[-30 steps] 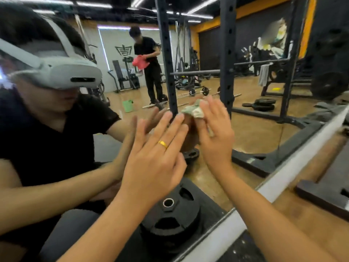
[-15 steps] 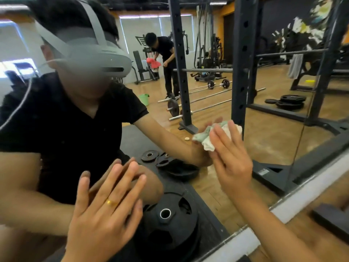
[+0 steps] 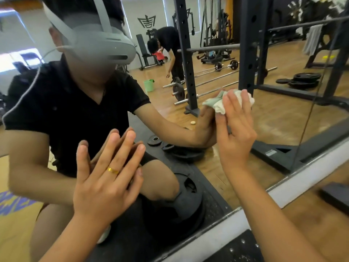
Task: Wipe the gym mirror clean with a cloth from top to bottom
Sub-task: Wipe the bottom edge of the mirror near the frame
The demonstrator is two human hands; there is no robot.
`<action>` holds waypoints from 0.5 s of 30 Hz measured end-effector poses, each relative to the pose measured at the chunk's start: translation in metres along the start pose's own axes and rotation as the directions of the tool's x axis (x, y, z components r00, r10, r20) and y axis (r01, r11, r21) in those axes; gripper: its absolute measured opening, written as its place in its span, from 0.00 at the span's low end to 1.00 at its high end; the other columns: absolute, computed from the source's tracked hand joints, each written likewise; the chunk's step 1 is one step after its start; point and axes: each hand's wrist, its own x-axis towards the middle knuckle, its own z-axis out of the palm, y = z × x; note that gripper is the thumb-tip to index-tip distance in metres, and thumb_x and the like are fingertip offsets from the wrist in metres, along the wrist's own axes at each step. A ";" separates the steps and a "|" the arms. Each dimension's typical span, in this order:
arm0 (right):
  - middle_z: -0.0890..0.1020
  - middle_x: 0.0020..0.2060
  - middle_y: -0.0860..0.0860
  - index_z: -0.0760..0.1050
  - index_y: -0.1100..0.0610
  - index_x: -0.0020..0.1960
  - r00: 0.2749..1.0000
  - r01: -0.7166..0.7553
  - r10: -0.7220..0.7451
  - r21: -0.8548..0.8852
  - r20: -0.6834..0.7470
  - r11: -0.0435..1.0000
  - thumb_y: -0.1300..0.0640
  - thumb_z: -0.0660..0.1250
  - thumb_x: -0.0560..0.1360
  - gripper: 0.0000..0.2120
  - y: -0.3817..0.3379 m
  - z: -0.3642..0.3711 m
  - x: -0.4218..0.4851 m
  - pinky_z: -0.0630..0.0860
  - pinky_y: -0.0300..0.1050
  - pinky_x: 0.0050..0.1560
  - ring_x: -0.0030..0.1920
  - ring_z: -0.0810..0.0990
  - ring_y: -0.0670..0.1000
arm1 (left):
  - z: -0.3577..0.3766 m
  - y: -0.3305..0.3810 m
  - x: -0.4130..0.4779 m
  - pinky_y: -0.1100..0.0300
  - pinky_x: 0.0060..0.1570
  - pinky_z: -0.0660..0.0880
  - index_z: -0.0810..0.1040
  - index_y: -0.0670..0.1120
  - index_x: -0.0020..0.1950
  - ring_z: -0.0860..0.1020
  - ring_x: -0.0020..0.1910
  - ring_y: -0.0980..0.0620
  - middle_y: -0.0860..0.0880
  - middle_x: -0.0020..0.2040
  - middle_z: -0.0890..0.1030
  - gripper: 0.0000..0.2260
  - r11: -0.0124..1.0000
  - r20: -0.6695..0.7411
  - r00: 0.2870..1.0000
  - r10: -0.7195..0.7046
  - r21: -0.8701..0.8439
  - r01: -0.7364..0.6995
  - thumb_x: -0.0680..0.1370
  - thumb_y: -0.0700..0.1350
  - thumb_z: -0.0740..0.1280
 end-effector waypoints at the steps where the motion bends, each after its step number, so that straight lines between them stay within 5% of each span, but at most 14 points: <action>1: 0.76 0.69 0.55 0.75 0.67 0.69 0.999 0.040 -0.040 -0.004 0.035 0.999 0.66 0.68 0.81 0.17 -0.008 0.002 -0.007 0.70 0.71 0.71 0.75 0.69 0.67 | -0.001 0.000 0.000 0.28 0.69 0.61 0.75 0.46 0.75 0.66 0.79 0.42 0.44 0.78 0.70 0.22 1.000 0.000 1.000 -0.005 -0.006 0.005 0.80 0.46 0.67; 6: 0.76 0.69 0.58 0.75 0.67 0.69 0.898 0.383 -0.367 -0.020 0.242 0.923 0.64 0.68 0.82 0.17 0.002 -0.007 -0.003 0.71 0.73 0.68 0.73 0.70 0.67 | -0.001 -0.002 0.002 0.26 0.67 0.64 0.77 0.45 0.73 0.66 0.78 0.41 0.43 0.77 0.71 0.21 1.000 -0.017 1.000 0.010 -0.017 -0.010 0.80 0.45 0.68; 9: 0.75 0.69 0.55 0.76 0.67 0.69 0.969 0.236 -0.226 -0.101 0.097 0.967 0.62 0.66 0.84 0.16 0.024 -0.012 0.023 0.69 0.61 0.75 0.74 0.70 0.66 | -0.001 -0.001 0.001 0.27 0.68 0.63 0.76 0.45 0.73 0.66 0.78 0.41 0.43 0.77 0.70 0.21 1.000 -0.030 0.999 0.013 -0.027 -0.014 0.80 0.45 0.68; 12: 0.76 0.69 0.54 0.77 0.67 0.68 0.995 0.053 -0.062 -0.109 -0.079 0.993 0.63 0.66 0.83 0.15 0.013 0.000 0.022 0.70 0.62 0.75 0.74 0.70 0.65 | 0.000 -0.002 0.001 0.24 0.60 0.71 0.75 0.45 0.74 0.65 0.79 0.41 0.44 0.79 0.69 0.22 0.998 -0.029 1.000 0.002 -0.061 -0.004 0.80 0.45 0.67; 15: 0.76 0.68 0.55 0.77 0.68 0.68 0.997 0.050 -0.054 -0.072 -0.050 0.996 0.67 0.69 0.80 0.16 -0.008 0.010 0.003 0.69 0.63 0.74 0.74 0.70 0.66 | 0.002 -0.002 0.000 0.25 0.57 0.73 0.72 0.45 0.76 0.64 0.79 0.41 0.44 0.80 0.67 0.23 0.997 -0.014 1.000 -0.007 -0.083 0.006 0.81 0.45 0.66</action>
